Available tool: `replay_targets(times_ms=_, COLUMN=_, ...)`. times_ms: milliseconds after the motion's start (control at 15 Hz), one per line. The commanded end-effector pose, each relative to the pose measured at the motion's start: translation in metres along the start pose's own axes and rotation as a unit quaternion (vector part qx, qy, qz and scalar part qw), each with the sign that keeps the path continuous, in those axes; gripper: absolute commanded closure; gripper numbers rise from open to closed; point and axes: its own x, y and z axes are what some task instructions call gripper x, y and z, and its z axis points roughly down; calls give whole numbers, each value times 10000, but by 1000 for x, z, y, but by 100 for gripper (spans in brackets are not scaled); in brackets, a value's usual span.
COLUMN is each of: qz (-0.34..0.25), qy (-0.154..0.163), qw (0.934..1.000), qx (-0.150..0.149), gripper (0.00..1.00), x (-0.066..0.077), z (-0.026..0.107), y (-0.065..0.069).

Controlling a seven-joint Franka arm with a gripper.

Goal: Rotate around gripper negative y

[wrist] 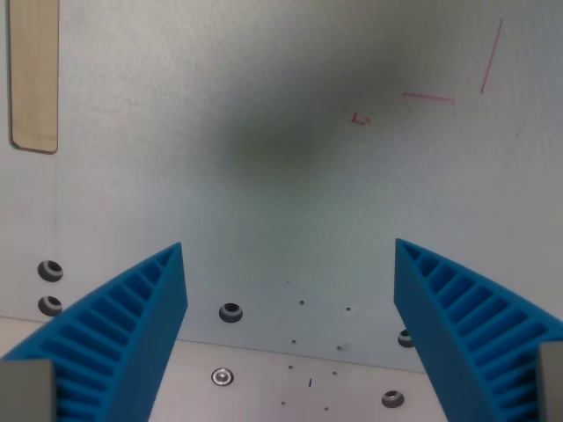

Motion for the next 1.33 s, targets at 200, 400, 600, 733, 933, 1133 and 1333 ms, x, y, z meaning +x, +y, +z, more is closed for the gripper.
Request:
replay_targets(times_ms=200, qz=0, qy=-154, qw=9999, qx=-3, gripper=0, x=0, z=-2, y=0)
replay_targets(times_ms=400, qz=0, qy=-329, qw=9995, qx=-3, gripper=0, x=0, z=-2, y=0)
replay_targets(times_ms=600, qz=0, qy=-504, qw=9987, qx=-3, gripper=0, x=0, z=-2, y=0)
replay_targets(times_ms=733, qz=0, qy=-621, qw=9981, qx=-3, gripper=0, x=0, z=-2, y=0)
replay_targets(times_ms=933, qz=0, qy=-795, qw=9968, qx=-3, gripper=0, x=0, z=-2, y=0)
replay_targets(times_ms=1133, qz=0, qy=-970, qw=9953, qx=-3, gripper=0, x=0, z=-2, y=0)
replay_targets(times_ms=1333, qz=0, qy=-1144, qw=9934, qx=-3, gripper=0, x=0, z=-2, y=0)
